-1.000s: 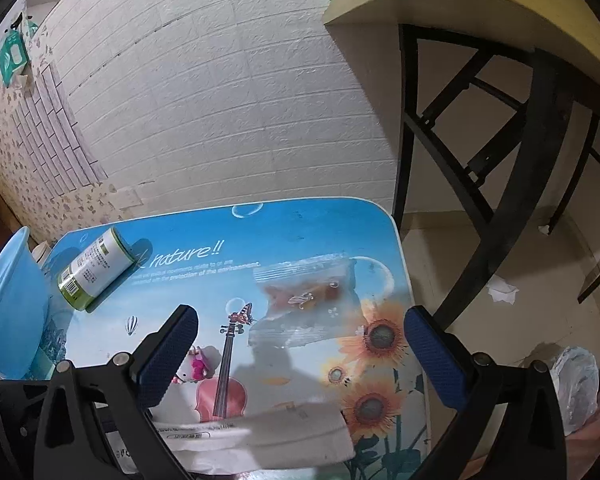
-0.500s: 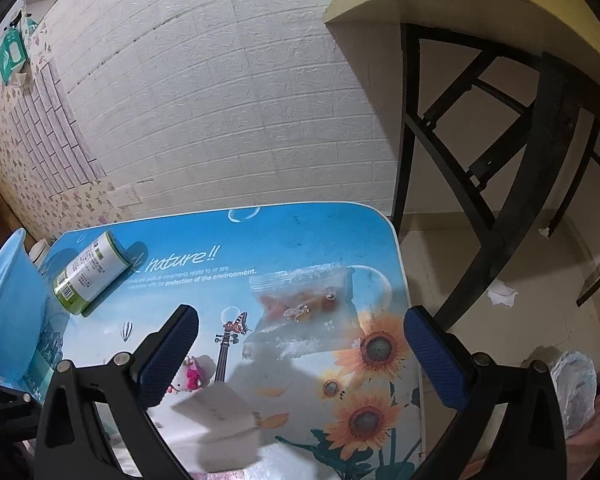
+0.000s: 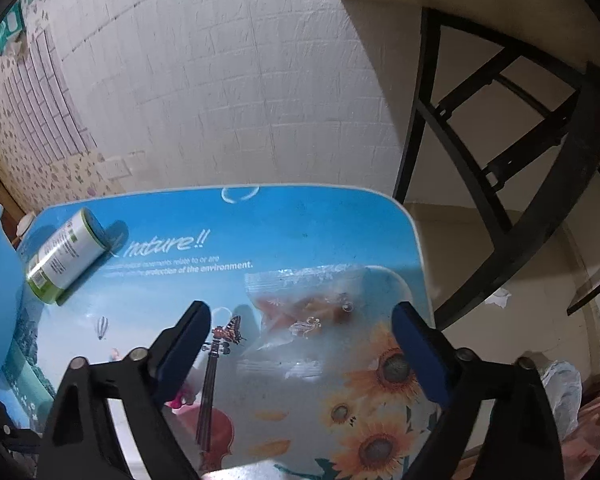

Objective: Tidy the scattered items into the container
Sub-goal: 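Grasp the clear snack bag with the right gripper while the left gripper holds the white packet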

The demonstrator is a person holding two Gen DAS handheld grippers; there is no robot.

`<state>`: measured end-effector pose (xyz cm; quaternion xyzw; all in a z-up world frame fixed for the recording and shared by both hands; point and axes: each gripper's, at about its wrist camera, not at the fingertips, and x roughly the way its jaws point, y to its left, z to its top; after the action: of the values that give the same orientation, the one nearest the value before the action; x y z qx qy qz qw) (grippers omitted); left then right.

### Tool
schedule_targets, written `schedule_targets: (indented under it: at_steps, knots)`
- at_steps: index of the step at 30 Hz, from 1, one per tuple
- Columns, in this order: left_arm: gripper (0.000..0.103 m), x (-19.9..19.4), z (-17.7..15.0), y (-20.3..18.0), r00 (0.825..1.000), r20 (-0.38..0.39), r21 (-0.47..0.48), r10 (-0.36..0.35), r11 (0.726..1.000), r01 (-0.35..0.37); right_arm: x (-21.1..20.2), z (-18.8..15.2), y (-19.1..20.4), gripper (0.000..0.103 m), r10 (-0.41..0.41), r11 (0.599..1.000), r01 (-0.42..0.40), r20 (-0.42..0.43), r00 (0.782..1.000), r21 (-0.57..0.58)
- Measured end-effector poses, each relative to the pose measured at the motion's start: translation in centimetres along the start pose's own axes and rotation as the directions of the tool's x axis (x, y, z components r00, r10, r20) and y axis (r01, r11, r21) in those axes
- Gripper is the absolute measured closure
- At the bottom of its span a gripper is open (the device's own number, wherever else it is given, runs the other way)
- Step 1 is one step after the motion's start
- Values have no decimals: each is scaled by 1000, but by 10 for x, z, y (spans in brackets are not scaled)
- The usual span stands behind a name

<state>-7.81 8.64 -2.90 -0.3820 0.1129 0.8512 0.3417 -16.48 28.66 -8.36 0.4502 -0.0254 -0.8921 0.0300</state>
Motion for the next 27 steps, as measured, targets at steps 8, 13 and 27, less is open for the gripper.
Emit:
schedule_targets:
  at_steps: [8,13,27]
  knots:
    - [85,-11,-11,5,1000,-15,-29,13,999,-14,8,-4,-4,21,8,1000,-8,-21,1000,-9]
    - [85,-14,-11,7,1000,-2,-43,14,999,-14,5,-8,-3,37,-9,999,8,-9,1000,-39]
    - [85,-23,-14,12,999,18,-95,40,995,-38,-41,-23,-17,39,5,999,-7,53,999,41]
